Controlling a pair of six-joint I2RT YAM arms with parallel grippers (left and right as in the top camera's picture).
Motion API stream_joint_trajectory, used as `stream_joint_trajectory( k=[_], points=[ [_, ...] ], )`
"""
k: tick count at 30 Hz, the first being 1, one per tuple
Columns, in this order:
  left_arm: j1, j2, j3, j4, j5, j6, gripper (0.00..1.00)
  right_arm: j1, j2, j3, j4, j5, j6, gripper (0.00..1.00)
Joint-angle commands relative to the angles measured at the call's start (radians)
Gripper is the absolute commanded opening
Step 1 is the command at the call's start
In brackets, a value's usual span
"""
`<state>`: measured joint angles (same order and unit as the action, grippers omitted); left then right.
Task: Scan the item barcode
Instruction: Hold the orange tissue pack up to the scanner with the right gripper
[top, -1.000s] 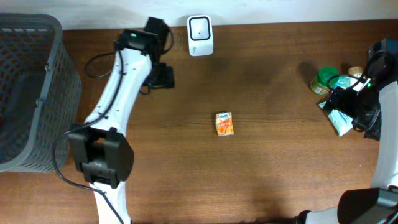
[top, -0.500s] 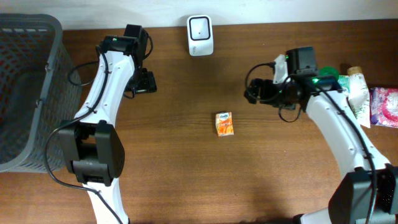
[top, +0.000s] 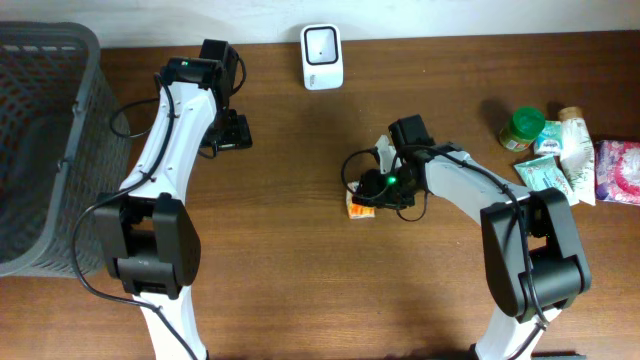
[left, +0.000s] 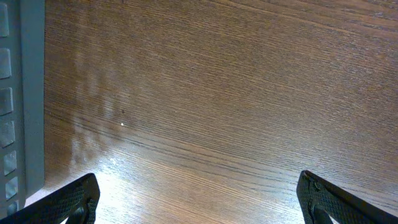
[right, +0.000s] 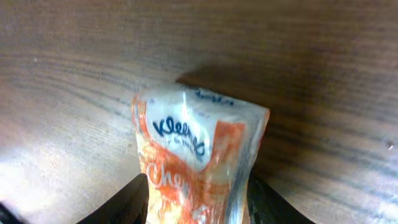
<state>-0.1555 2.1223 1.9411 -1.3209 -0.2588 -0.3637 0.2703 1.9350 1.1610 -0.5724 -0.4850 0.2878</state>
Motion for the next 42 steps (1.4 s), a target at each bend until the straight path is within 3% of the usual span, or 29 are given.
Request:
stream_joint_trajectory(
  k=[1,2,3,4,7,11,14,15,18,21,23,39,42],
  points=[
    [0.002,-0.007,-0.007,0.000,0.004,-0.003,0.99,0.013,0.031,-0.037,0.001,0.040,-0.001,0.41],
    [0.002,-0.007,-0.007,0.000,0.004,-0.003,0.99,0.013,0.034,-0.040,0.006,0.032,0.005,0.17],
    [0.002,-0.007,-0.007,0.000,0.004,-0.003,0.99,0.013,0.034,-0.040,0.010,0.017,0.006,0.04],
    [0.002,-0.007,-0.007,0.000,0.004,-0.003,0.99,0.013,0.033,-0.040,0.012,-0.050,0.003,0.04],
    [0.002,-0.007,-0.007,0.000,0.004,-0.003,0.99,-0.038,0.033,-0.010,0.016,-0.520,-0.185,0.04],
    [0.002,-0.007,-0.007,0.000,0.004,-0.002,0.99,-0.165,0.033,0.000,0.213,-1.067,-0.165,0.04],
    [0.002,-0.007,-0.007,0.000,0.004,-0.003,0.99,-0.167,0.030,0.001,0.301,-1.067,-0.157,0.04],
    [0.002,-0.007,-0.007,0.000,0.004,-0.003,0.99,-0.169,0.029,0.003,0.365,-1.067,-0.089,0.04],
    [0.002,-0.007,-0.007,0.000,0.004,-0.003,0.99,-0.182,0.021,0.060,0.638,-1.068,0.254,0.04],
    [0.002,-0.007,-0.007,0.000,0.004,-0.002,0.99,-0.179,-0.006,0.109,1.158,-1.067,0.638,0.04],
    [0.002,-0.007,-0.007,0.000,0.004,-0.003,0.99,-0.179,-0.006,0.109,1.353,-1.067,0.800,0.04],
    [0.002,-0.007,-0.007,0.000,0.004,-0.003,0.99,-0.165,-0.004,0.105,1.317,-1.067,0.782,0.04],
    [0.002,-0.007,-0.007,0.000,0.004,-0.003,0.99,-0.125,-0.004,0.105,1.317,-0.892,0.819,0.04]
  ],
)
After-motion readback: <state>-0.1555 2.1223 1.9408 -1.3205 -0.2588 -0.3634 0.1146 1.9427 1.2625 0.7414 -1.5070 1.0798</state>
